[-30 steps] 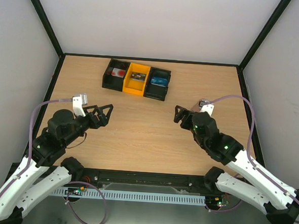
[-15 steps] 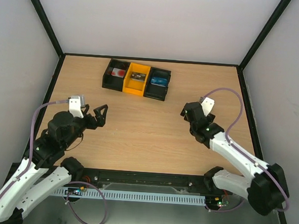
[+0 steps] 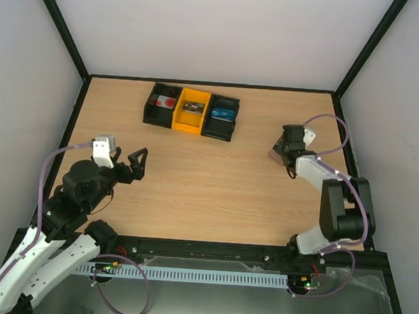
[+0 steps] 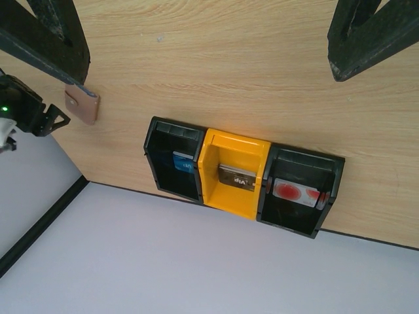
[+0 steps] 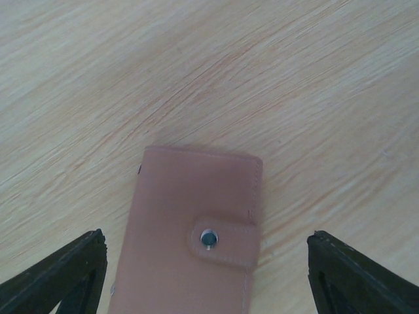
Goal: Take the credit cards out of the card holder
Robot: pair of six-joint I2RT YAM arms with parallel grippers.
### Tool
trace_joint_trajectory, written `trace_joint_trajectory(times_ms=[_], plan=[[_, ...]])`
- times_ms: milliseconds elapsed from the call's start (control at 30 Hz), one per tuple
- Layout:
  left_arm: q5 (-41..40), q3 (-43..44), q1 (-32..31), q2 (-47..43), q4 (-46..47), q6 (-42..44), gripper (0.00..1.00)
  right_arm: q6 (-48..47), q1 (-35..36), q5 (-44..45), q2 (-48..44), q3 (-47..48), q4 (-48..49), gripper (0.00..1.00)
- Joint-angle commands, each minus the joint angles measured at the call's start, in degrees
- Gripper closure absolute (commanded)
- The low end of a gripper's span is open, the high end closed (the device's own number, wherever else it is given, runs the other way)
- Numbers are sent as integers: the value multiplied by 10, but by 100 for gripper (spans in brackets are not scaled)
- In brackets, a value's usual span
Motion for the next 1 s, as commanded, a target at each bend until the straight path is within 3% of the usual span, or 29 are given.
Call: trace_joint_trajectory(times_ms=[0, 500, 967], plan=[[-9, -8, 3, -9, 2, 6, 0, -15, -46, -74, 68, 41, 29, 22], [-11, -10, 2, -5, 2, 9, 0, -57, -78, -138, 171, 78, 22, 35], [-17, -10, 2, 7, 1, 7, 0, -64, -52, -208, 145, 29, 6, 44]])
